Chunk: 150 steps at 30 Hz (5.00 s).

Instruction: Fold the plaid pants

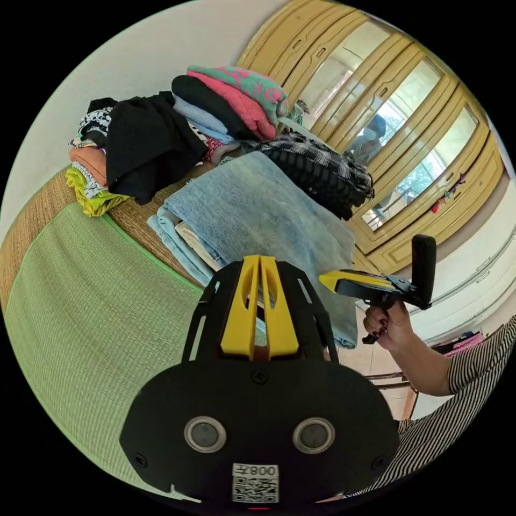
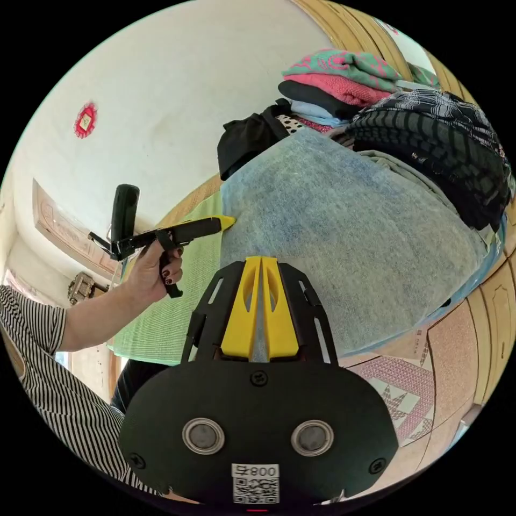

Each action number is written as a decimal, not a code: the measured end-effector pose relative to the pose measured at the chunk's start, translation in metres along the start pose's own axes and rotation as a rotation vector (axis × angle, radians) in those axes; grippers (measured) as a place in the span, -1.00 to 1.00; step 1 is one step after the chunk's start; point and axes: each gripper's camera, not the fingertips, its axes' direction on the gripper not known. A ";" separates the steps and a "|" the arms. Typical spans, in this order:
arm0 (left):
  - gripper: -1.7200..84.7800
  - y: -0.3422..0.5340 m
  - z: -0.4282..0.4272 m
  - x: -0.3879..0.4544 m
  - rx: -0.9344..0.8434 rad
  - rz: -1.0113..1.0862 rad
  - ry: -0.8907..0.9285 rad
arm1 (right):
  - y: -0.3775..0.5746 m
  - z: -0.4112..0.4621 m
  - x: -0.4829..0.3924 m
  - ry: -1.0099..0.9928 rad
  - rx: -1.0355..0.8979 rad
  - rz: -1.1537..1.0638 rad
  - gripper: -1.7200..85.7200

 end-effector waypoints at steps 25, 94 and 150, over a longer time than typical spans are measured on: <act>-0.94 0.044 -0.106 0.071 -0.079 0.043 0.125 | -0.147 -0.132 0.116 0.584 0.291 0.252 -0.75; -0.88 0.017 -0.617 0.663 0.579 0.438 -0.347 | -0.027 -0.063 -0.540 -0.830 0.012 -0.702 -0.93; -0.93 -0.016 -0.746 0.776 0.627 0.395 -0.210 | 0.168 -0.190 0.100 -0.561 0.373 -0.090 -0.96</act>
